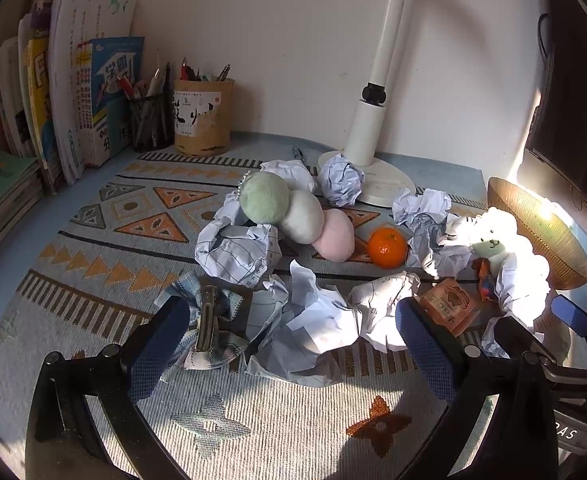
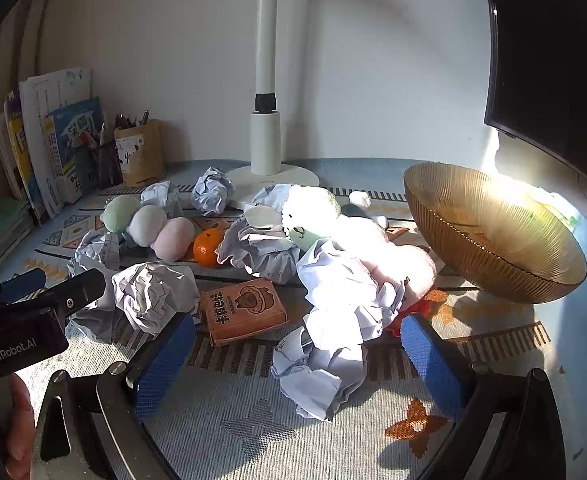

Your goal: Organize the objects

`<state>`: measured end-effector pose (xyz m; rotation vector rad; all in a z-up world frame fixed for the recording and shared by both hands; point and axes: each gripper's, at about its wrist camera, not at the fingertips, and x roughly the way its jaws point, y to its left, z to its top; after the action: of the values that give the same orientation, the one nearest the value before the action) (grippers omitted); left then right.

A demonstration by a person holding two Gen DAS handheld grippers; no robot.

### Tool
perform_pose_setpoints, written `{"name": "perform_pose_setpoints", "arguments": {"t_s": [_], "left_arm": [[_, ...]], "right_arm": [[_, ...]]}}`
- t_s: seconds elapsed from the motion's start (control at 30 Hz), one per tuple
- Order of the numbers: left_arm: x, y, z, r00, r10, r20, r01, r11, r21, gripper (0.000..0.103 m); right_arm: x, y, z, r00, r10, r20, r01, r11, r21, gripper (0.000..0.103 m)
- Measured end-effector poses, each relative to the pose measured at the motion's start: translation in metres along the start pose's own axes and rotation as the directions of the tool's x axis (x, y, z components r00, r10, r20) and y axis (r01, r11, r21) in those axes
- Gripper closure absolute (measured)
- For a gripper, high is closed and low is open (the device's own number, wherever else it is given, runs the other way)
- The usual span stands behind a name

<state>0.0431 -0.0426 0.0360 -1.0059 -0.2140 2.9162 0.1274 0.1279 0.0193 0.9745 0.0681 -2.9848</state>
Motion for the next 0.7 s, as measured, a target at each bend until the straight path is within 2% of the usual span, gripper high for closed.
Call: {"name": "perform_pose_setpoints", "arguments": {"t_s": [0.7], "left_arm": [[-0.0011, -0.0016, -0.0005, 1.000, 0.004, 0.004, -0.004, 1.000, 0.003, 0.001]], "right_arm": [[0.0017, 0.0015, -0.0008, 1.000, -0.003, -0.009, 0.003, 1.000, -0.009, 0.000]]}}
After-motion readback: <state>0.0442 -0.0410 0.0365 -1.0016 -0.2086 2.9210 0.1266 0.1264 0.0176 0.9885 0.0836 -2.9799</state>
